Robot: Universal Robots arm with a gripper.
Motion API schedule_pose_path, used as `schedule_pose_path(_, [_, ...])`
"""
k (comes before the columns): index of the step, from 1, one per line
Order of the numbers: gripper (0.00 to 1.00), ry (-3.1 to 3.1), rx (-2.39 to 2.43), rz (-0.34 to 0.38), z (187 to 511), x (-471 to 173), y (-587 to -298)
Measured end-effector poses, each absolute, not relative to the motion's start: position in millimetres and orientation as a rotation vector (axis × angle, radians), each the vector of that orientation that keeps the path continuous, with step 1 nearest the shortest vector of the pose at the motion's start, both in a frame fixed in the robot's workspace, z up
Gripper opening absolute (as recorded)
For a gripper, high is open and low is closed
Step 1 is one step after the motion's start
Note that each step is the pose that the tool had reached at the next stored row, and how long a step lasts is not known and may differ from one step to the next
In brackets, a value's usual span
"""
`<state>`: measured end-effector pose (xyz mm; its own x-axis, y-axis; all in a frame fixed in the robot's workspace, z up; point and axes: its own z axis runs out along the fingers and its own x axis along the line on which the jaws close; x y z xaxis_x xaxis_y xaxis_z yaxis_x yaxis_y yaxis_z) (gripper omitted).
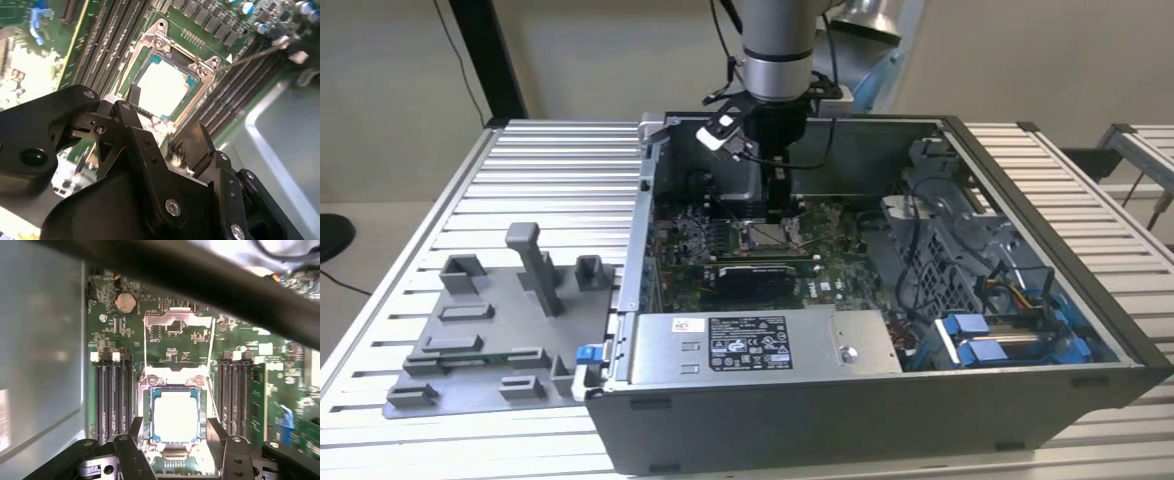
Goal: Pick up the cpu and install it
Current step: 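Close the cpu cover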
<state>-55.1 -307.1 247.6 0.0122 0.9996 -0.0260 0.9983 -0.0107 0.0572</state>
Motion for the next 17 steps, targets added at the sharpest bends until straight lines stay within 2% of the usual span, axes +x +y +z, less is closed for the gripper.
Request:
schedule_pose_path(7, [1.00, 2.167, 2.192, 0.034, 259.5, -54.9, -307.1])
schedule_pose_path(8, [0.00, 2.167, 2.192, 0.034, 259.5, -54.9, -307.1])
schedule_pose_path(17, [0.00, 2.168, 2.193, 0.035, 259.5, -55.0, -307.3])
